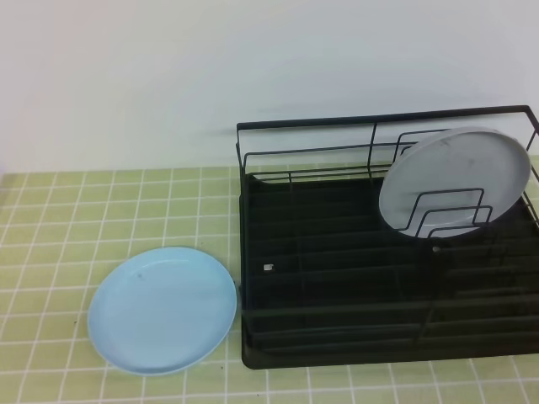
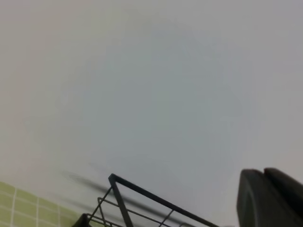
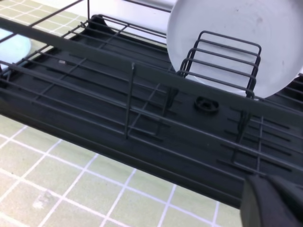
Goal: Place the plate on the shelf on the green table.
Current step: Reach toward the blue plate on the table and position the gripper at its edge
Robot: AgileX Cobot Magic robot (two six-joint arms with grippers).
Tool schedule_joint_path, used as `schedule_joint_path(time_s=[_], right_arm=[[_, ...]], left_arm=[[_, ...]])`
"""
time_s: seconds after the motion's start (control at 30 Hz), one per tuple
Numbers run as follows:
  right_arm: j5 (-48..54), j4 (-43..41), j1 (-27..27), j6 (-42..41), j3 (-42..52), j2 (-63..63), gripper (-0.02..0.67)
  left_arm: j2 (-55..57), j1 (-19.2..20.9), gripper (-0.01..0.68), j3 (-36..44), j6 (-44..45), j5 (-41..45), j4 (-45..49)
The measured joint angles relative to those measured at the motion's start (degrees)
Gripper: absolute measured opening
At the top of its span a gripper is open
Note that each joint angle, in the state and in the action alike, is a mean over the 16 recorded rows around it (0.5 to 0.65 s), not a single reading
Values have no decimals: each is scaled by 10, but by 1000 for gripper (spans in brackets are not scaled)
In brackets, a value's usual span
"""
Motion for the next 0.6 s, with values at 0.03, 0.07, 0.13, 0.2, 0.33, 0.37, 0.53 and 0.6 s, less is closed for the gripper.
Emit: schedule_joint_path(time_s=[0.03, 0.07, 0.13, 0.2, 0.33, 0.37, 0.53, 0.6], right_arm=[[0, 0, 0, 0, 0, 0, -4], [0, 0, 0, 0, 0, 0, -4], [0, 0, 0, 0, 0, 0, -4], [0, 0, 0, 0, 0, 0, -4], [0, 0, 0, 0, 0, 0, -4], [0, 0, 0, 0, 0, 0, -4], [0, 0, 0, 0, 0, 0, -4], [0, 0, 0, 0, 0, 0, -4]], left_arm=[[5, 0, 1, -8, 8, 9, 2], [12, 0, 1, -15, 16, 20, 5], [30, 0, 1, -34, 33, 43, 21], [54, 0, 2, -53, 47, 65, 40], [123, 0, 2, -96, 46, 93, 99], [144, 0, 2, -107, 43, 99, 116], [253, 0, 7, -161, 12, 127, 219], [299, 0, 16, -181, -8, 133, 260]])
